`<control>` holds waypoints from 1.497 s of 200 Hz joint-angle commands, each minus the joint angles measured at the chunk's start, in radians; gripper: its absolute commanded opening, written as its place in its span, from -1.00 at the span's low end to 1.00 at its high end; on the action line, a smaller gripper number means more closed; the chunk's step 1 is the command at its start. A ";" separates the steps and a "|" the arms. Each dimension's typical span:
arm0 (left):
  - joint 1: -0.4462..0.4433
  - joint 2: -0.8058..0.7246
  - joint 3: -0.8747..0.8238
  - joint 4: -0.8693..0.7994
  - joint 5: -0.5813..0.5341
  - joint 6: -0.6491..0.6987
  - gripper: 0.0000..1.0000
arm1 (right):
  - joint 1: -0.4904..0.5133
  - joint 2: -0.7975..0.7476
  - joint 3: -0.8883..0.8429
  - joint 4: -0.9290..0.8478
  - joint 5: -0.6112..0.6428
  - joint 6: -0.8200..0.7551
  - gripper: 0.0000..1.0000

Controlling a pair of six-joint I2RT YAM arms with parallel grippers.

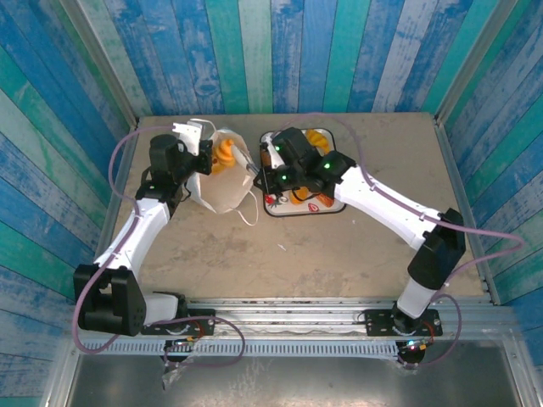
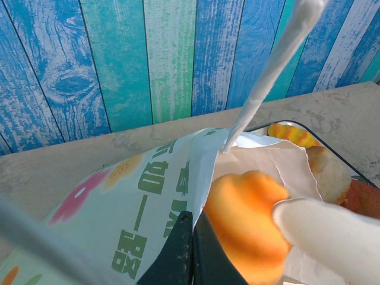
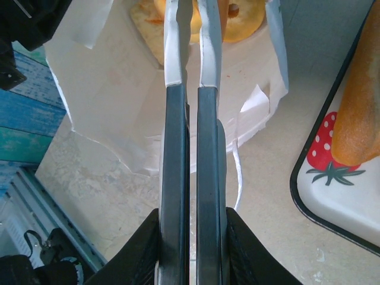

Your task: Take the fake bread out of the paper bag

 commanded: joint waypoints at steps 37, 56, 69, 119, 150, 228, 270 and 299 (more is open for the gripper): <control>-0.001 0.030 0.029 0.009 -0.018 -0.020 -0.99 | -0.035 -0.126 -0.087 0.086 -0.044 0.032 -0.99; -0.002 0.031 0.030 0.007 -0.024 -0.023 -1.00 | -0.046 -0.156 -0.119 0.100 -0.055 0.038 -0.99; -0.001 0.033 0.033 0.003 -0.033 -0.026 -0.99 | -0.054 -0.182 -0.142 0.111 -0.062 0.042 -0.99; -0.001 0.047 0.045 -0.008 -0.087 -0.063 -1.00 | -0.088 -0.297 -0.234 0.134 -0.082 0.069 -0.99; -0.002 0.054 0.043 -0.004 -0.078 -0.066 -1.00 | -0.115 -0.360 -0.274 0.147 -0.075 0.083 -0.99; -0.001 0.046 0.038 -0.009 -0.048 -0.047 -1.00 | -0.243 -0.413 -0.361 0.166 -0.093 0.109 -0.99; -0.002 0.045 0.038 -0.010 0.004 -0.041 -1.00 | -0.344 -0.363 -0.394 0.189 -0.162 0.110 -0.99; -0.001 0.043 0.036 -0.005 0.026 -0.034 -1.00 | -0.393 -0.268 -0.358 0.191 -0.221 0.091 -0.99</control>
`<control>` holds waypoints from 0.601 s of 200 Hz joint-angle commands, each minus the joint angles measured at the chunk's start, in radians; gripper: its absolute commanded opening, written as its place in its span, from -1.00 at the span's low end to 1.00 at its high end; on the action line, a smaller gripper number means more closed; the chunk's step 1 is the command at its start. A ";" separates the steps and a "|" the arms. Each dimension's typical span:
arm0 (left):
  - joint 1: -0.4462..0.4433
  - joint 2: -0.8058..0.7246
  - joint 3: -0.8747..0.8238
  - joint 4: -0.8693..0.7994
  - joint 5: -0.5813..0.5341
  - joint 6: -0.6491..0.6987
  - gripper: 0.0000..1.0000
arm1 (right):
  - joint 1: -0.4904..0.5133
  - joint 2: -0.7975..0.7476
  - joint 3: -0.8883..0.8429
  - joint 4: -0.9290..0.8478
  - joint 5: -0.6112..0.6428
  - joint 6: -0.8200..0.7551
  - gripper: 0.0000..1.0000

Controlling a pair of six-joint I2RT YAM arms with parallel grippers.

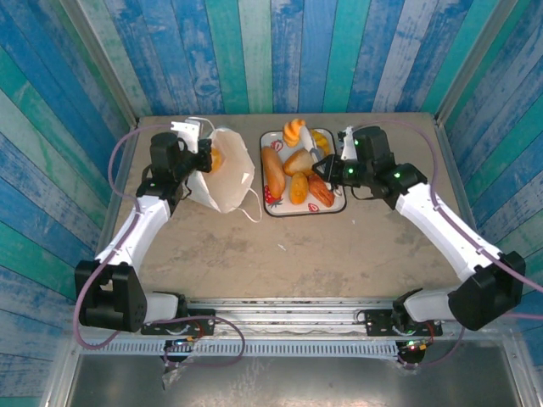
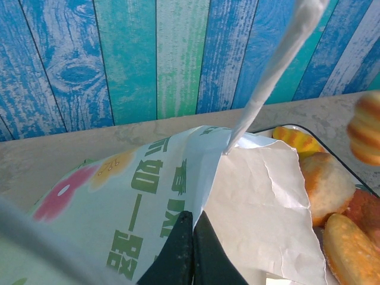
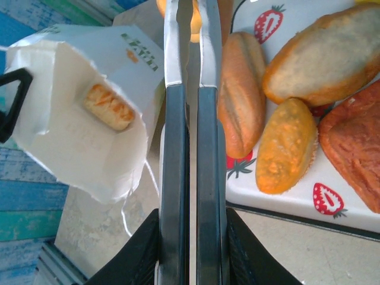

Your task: Take the fake bread out of the paper bag

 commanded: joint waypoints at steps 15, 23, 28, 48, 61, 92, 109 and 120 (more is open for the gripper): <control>-0.002 0.017 0.014 0.008 0.040 0.017 -1.00 | -0.043 0.128 0.066 0.053 -0.095 -0.027 -0.99; -0.001 0.016 0.013 0.007 0.039 0.017 -1.00 | -0.049 0.162 0.084 0.058 -0.103 -0.032 -0.99; -0.001 0.016 0.013 0.007 0.040 0.018 -1.00 | -0.052 0.184 0.099 0.060 -0.110 -0.035 -0.99; -0.001 0.020 0.014 0.008 0.044 0.019 -0.99 | -0.066 0.278 0.170 0.059 -0.136 -0.045 -0.99; -0.001 0.026 0.014 0.008 0.044 0.019 -1.00 | -0.070 0.334 0.218 0.056 -0.145 -0.049 -0.99; -0.002 0.035 0.017 0.011 0.046 0.021 -1.00 | -0.076 0.457 0.326 0.031 -0.154 -0.055 -0.99; 0.000 0.040 0.019 0.011 0.048 0.021 -1.00 | -0.081 0.513 0.377 0.010 -0.152 -0.059 -0.99; -0.001 0.041 0.021 0.010 0.048 0.023 -1.00 | -0.084 0.547 0.407 -0.010 -0.152 -0.060 -0.99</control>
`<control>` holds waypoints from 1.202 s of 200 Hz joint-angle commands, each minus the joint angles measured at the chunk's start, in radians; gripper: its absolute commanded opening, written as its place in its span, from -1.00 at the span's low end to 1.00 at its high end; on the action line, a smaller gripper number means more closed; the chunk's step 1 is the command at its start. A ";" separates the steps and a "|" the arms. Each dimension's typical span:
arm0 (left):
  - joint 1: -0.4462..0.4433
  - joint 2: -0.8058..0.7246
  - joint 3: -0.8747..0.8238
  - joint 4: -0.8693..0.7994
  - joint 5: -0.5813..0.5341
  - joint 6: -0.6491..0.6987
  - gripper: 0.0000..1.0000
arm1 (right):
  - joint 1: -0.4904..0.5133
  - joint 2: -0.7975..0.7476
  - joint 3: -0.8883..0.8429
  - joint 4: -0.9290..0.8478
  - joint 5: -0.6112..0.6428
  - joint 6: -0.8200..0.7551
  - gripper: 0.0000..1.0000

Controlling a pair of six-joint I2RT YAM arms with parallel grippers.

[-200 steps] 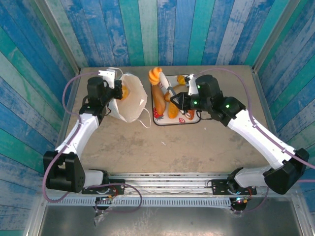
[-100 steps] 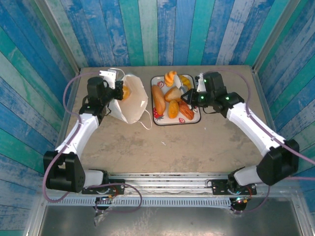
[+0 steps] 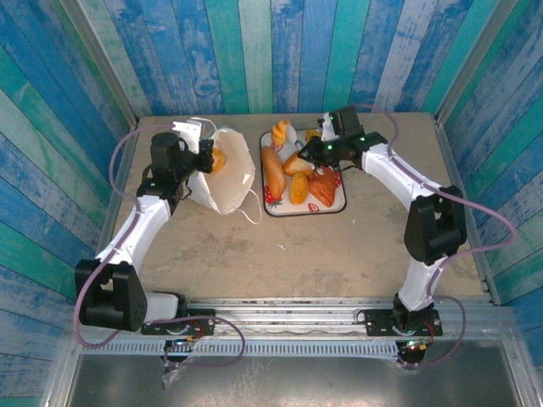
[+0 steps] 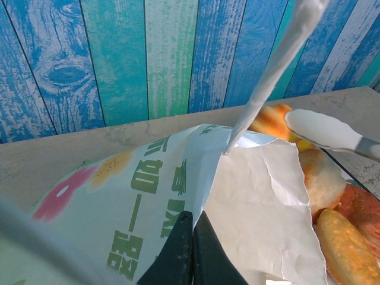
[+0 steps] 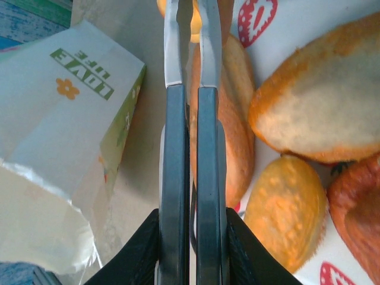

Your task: Take the fake bread out of the paper bag

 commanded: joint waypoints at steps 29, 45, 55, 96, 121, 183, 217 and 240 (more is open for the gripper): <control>-0.001 0.040 0.023 0.007 0.020 0.013 -1.00 | -0.014 0.108 0.131 -0.079 -0.013 -0.036 -0.99; -0.001 0.044 0.024 0.009 0.021 0.013 -1.00 | -0.017 0.133 0.151 -0.099 -0.013 -0.042 -0.99; -0.001 0.045 0.025 0.009 0.022 0.011 -0.99 | -0.017 0.154 0.171 -0.122 -0.014 -0.048 -0.99; -0.001 0.053 0.024 0.016 0.026 0.006 -1.00 | -0.018 0.215 0.234 -0.180 -0.017 -0.059 -0.99; -0.002 0.052 0.027 0.018 0.025 0.007 -1.00 | -0.019 0.221 0.255 -0.225 0.026 -0.064 -0.88; -0.002 0.047 0.027 0.018 0.029 0.004 -1.00 | -0.020 0.167 0.225 -0.260 0.090 -0.075 -0.45; -0.001 0.047 0.029 0.021 0.036 0.004 -0.99 | -0.020 0.138 0.206 -0.261 0.112 -0.076 -0.30; -0.002 0.046 0.029 0.018 0.035 0.003 -1.00 | -0.021 0.127 0.203 -0.262 0.113 -0.075 -0.20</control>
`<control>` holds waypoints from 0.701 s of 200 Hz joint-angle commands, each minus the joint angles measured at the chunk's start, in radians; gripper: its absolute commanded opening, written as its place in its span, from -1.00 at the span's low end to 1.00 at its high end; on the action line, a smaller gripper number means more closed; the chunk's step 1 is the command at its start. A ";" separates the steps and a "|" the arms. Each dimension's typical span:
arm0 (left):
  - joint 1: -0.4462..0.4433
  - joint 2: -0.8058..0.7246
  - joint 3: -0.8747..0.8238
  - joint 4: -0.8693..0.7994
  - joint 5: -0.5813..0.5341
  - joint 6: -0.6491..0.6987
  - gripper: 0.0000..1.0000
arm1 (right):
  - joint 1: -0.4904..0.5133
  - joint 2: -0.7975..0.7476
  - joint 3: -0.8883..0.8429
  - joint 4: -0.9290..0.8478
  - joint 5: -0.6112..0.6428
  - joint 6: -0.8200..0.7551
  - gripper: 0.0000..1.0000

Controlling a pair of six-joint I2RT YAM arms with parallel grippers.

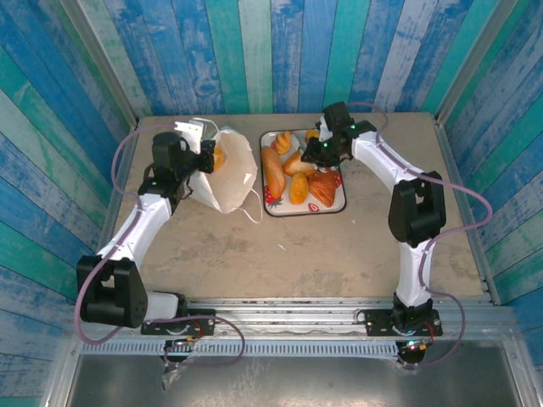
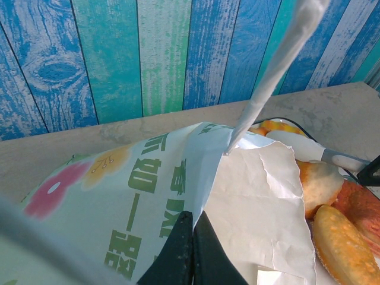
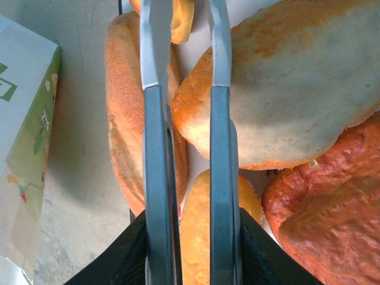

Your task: Take the fake bread out of the paper bag

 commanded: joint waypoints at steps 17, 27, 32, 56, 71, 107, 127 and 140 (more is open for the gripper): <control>-0.002 0.026 0.027 0.011 0.015 0.000 -0.99 | -0.006 -0.067 -0.014 -0.014 0.028 -0.009 -0.19; -0.002 0.025 0.028 0.010 0.014 0.002 -1.00 | -0.006 -0.075 -0.017 -0.015 0.037 -0.009 -0.19; -0.001 0.026 0.029 0.010 0.014 0.002 -1.00 | -0.006 -0.081 -0.021 -0.016 0.041 -0.009 -0.19; -0.001 0.023 0.030 0.009 0.012 0.002 -1.00 | -0.006 -0.107 -0.038 -0.015 0.051 -0.011 -0.19; -0.002 0.022 0.031 0.009 0.011 0.002 -1.00 | -0.006 -0.128 -0.050 -0.015 0.050 -0.012 -0.20; -0.001 0.018 0.030 0.004 0.018 0.009 -1.00 | -0.002 -0.199 -0.086 -0.013 0.022 -0.016 -0.21; -0.001 0.019 0.032 0.001 0.026 0.013 -1.00 | 0.011 -0.257 -0.112 -0.008 -0.001 -0.019 -0.21; -0.001 0.021 0.034 -0.002 0.029 0.015 -1.00 | 0.028 -0.299 -0.133 -0.007 -0.010 -0.020 -0.21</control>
